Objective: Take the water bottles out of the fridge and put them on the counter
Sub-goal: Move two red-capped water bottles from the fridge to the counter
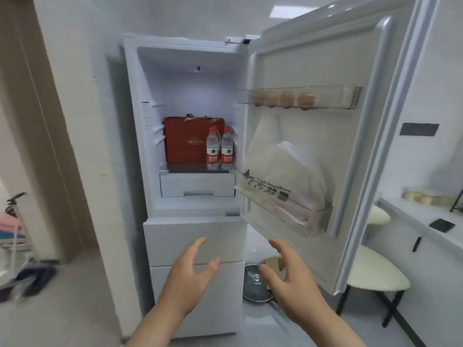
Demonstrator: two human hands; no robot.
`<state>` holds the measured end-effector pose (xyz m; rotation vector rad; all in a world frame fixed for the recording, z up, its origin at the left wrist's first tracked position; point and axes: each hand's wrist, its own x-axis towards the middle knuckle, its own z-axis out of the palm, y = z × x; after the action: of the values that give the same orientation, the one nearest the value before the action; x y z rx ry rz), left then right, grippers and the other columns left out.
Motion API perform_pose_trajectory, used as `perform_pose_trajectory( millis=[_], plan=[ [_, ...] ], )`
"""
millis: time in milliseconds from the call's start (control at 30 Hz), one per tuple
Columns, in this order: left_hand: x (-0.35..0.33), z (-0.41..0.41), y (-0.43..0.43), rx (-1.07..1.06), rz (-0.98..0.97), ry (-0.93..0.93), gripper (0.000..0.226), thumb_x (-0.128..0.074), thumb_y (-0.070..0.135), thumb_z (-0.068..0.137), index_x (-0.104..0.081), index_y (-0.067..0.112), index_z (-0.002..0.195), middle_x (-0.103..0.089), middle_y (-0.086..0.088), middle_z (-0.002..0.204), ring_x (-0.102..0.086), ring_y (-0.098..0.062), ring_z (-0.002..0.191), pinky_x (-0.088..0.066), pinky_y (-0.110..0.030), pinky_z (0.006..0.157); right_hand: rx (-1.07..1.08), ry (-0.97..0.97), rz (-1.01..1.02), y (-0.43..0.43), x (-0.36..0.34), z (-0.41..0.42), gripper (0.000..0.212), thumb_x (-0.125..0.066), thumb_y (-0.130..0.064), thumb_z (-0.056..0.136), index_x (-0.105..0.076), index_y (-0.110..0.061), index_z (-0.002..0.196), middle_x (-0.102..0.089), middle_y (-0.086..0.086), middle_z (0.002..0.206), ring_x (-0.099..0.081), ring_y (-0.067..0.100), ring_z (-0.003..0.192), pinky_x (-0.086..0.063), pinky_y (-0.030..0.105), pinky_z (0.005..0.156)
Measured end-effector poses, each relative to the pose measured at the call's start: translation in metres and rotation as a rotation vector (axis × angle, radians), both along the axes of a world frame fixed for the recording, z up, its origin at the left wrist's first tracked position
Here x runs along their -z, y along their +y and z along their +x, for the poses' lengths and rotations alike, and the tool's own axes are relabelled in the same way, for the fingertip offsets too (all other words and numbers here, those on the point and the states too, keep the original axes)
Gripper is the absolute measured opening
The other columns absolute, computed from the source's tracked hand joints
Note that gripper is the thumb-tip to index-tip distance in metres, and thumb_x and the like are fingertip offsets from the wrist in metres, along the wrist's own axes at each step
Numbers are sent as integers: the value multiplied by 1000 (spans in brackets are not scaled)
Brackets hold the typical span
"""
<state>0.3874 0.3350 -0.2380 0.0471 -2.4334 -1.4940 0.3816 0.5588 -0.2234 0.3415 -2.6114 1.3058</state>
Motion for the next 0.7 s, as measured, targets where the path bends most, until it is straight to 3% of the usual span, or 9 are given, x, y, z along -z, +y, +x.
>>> perform_pose_trajectory(
  millis=[133, 433, 600, 700],
  plan=[
    [3, -23, -61, -36, 27, 10, 56, -64, 34, 90, -43, 26, 141, -38, 19, 137, -35, -8, 132, -30, -35, 115, -28, -12, 17, -58, -1, -32, 59, -60, -41, 91, -34, -37, 145, -36, -26, 139, -35, 2, 135, -30, 23, 105],
    [-2, -109, -137, 11, 53, 27, 53, -63, 36, 91, -41, 36, 139, -37, 26, 136, -33, -1, 124, -29, -31, 112, 14, -79, -48, -139, -4, -113, 60, -58, -41, 92, -32, -37, 147, -34, -18, 151, -34, 11, 140, -34, 40, 113],
    [4, -183, -152, 22, 62, 11, 54, -62, 37, 91, -40, 37, 141, -36, 27, 137, -33, 0, 124, -29, -25, 106, 44, -96, -62, -158, 7, -187, 59, -58, -41, 92, -33, -39, 146, -35, -22, 148, -34, 9, 139, -33, 39, 113],
    [8, -233, -156, 33, 38, 6, 57, -61, 40, 91, -37, 38, 143, -32, 29, 138, -32, 1, 125, -28, -25, 107, 53, -102, -110, -168, 12, -240, 61, -58, -41, 93, -30, -41, 147, -34, -27, 136, -36, 4, 130, -35, 32, 107]
  ],
)
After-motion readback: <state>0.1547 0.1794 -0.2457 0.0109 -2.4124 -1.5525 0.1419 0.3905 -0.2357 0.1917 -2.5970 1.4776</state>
